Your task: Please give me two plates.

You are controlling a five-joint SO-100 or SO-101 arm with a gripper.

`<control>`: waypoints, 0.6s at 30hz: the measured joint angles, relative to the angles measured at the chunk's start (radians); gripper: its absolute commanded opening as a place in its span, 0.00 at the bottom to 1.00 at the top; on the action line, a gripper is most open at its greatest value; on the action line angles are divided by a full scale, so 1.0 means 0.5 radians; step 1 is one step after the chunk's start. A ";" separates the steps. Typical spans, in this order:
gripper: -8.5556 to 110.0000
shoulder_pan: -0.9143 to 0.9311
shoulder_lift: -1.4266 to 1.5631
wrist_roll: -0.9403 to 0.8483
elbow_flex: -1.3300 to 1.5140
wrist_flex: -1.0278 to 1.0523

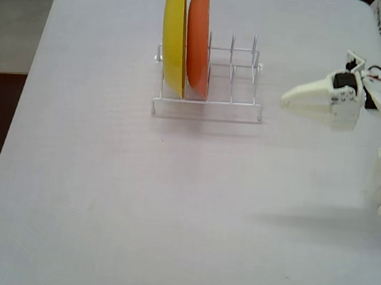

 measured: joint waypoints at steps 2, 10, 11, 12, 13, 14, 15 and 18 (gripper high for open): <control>0.07 0.009 0.107 0.012 0.132 -0.003; 0.07 0.147 0.319 0.037 0.552 -0.003; 0.07 0.163 0.322 0.040 0.592 -0.003; 0.07 0.172 0.334 0.040 0.638 -0.003; 0.07 0.181 0.356 0.040 0.681 -0.003; 0.07 0.184 0.387 0.049 0.730 -0.003; 0.07 0.184 0.417 0.061 0.779 -0.003; 0.07 0.184 0.540 0.071 0.923 -0.003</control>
